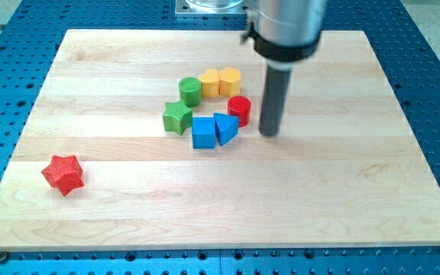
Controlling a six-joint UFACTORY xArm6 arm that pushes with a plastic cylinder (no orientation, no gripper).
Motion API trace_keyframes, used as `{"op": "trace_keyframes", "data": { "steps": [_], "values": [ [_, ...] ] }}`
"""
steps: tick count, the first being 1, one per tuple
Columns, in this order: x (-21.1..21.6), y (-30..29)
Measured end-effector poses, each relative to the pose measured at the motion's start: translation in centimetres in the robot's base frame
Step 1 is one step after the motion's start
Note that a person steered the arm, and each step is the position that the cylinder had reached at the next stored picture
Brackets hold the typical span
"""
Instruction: Move the red star above the heart
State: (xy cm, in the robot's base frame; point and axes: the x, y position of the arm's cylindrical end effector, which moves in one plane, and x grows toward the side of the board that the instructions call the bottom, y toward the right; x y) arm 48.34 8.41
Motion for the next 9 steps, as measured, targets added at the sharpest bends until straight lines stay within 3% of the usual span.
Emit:
{"op": "trace_keyframes", "data": {
  "steps": [1,2,3,4,6,7,9],
  "values": [
    [11.0,-10.6],
    [13.4,-24.5],
    [12.0,-30.0],
    [7.7,-28.6],
    [6.3,-30.8],
    [-0.6,-29.1],
    [-7.2,-25.8]
  ]
}}
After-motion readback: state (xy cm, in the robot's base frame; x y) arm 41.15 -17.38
